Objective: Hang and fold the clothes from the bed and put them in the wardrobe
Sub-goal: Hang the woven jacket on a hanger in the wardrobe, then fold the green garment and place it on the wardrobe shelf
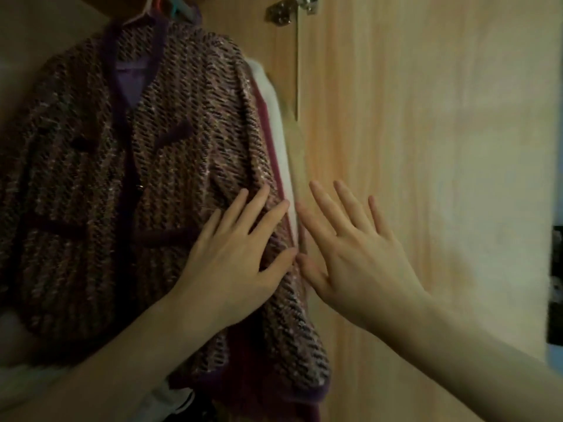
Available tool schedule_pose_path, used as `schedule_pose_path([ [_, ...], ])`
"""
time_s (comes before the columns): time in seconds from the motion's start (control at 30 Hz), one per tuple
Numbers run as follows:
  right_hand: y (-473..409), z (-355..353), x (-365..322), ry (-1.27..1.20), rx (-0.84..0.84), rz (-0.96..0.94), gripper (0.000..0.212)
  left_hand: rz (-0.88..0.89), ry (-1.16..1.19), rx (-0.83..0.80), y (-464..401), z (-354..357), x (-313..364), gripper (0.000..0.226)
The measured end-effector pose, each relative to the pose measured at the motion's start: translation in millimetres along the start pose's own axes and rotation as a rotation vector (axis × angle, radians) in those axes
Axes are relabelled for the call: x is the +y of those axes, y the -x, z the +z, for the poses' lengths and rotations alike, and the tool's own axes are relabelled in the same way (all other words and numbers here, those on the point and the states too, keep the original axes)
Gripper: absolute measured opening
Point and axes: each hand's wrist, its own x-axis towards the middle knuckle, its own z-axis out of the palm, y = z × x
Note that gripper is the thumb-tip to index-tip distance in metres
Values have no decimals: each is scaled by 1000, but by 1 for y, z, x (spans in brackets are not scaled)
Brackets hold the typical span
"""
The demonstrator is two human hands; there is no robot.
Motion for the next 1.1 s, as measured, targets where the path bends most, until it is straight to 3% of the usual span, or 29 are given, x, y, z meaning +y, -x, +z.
schedule_pose_path([
  [0.2, 82, -34, 88, 72, -123, 136, 67, 120, 76, -10, -15, 26, 106, 69],
  [0.67, 316, -119, 251, 111, -440, 565, 66, 363, 382, -323, 19, 93, 368, 70],
  [0.83, 402, -147, 292, 154, -561, 704, 74, 438, 432, -378, 44, 121, 454, 73],
  [1.1, 500, -194, 330, 210, -635, 895, 66, 592, 577, -473, 86, 140, 573, 80],
])
